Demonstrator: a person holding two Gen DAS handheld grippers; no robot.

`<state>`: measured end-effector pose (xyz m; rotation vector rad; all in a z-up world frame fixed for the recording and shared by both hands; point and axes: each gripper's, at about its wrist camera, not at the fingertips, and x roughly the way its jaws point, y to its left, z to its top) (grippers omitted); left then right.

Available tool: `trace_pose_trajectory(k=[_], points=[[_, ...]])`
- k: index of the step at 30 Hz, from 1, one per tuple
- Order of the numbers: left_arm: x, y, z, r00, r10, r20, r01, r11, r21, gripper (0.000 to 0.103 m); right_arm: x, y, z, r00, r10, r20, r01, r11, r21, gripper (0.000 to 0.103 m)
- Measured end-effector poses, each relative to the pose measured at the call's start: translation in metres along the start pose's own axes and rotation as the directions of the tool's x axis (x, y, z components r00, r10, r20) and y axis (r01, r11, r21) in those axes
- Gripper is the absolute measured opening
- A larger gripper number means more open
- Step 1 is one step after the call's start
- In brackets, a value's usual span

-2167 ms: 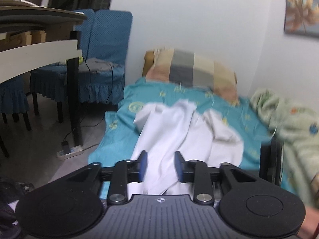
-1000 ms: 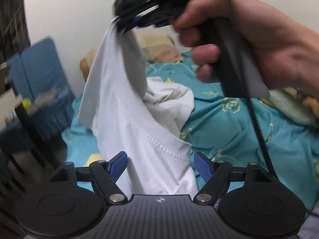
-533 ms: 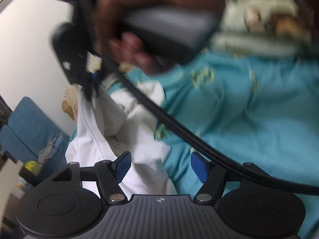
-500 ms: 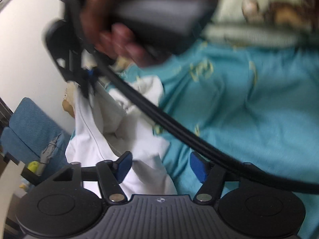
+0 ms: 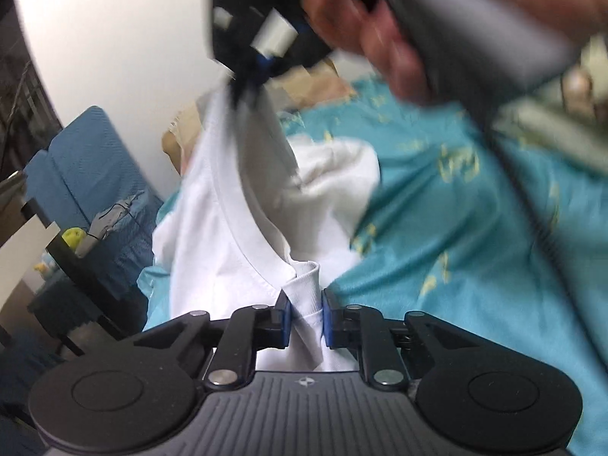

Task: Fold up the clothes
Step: 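Lift the white T-shirt with both grippers and shake it out in the air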

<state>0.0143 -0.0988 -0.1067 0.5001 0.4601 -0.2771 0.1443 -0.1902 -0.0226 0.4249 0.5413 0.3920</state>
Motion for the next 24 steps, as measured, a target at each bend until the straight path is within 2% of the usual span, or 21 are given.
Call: trace_pose_trajectory(k=[2, 4, 7, 11, 14, 16, 19, 21, 24], points=[[-0.019, 0.007, 0.006, 0.997, 0.000, 0.078, 0.003, 0.999, -0.032, 0.015, -0.003, -0.002, 0.002, 1.000, 0.001, 0.023, -0.001, 1.000, 0.011, 0.008], [-0.030, 0.015, 0.011, 0.993, -0.007, 0.114, 0.015, 0.997, -0.074, 0.015, -0.006, -0.003, 0.004, 0.999, 0.002, 0.044, -0.003, 1.000, 0.019, 0.008], [-0.031, 0.025, 0.012, 0.996, -0.016, 0.093, 0.027, 0.993, -0.113, 0.015, -0.010, -0.002, 0.006, 0.998, -0.007, 0.066, 0.006, 1.000, 0.017, 0.008], [-0.033, 0.045, 0.008, 0.997, 0.016, 0.081, -0.001, 0.984, -0.175, 0.014, -0.010, 0.001, 0.006, 0.996, -0.013, 0.090, 0.012, 1.000, 0.011, 0.008], [-0.047, 0.074, 0.014, 0.990, 0.072, 0.119, -0.031, 0.948, -0.317, 0.013, -0.021, 0.010, 0.008, 0.990, -0.009, 0.144, 0.008, 1.000, 0.004, 0.008], [-0.067, 0.099, 0.023, 0.980, 0.117, 0.163, -0.042, 0.914, -0.403, 0.012, -0.036, 0.019, 0.013, 0.982, 0.008, 0.190, -0.013, 1.000, 0.026, 0.008], [-0.110, 0.139, 0.059, 0.954, 0.158, 0.253, -0.026, 0.889, -0.456, 0.011, -0.066, 0.048, 0.032, 0.968, -0.002, 0.251, 0.005, 1.000, -0.012, 0.008], [-0.138, 0.166, 0.084, 0.932, 0.188, 0.310, -0.013, 0.872, -0.490, 0.011, -0.090, 0.072, 0.049, 0.956, -0.001, 0.293, 0.018, 0.998, -0.055, 0.007], [-0.181, 0.206, 0.120, 0.890, 0.235, 0.390, 0.013, 0.843, -0.538, 0.011, -0.137, 0.113, 0.077, 0.926, 0.011, 0.378, 0.031, 0.994, -0.105, 0.007]])
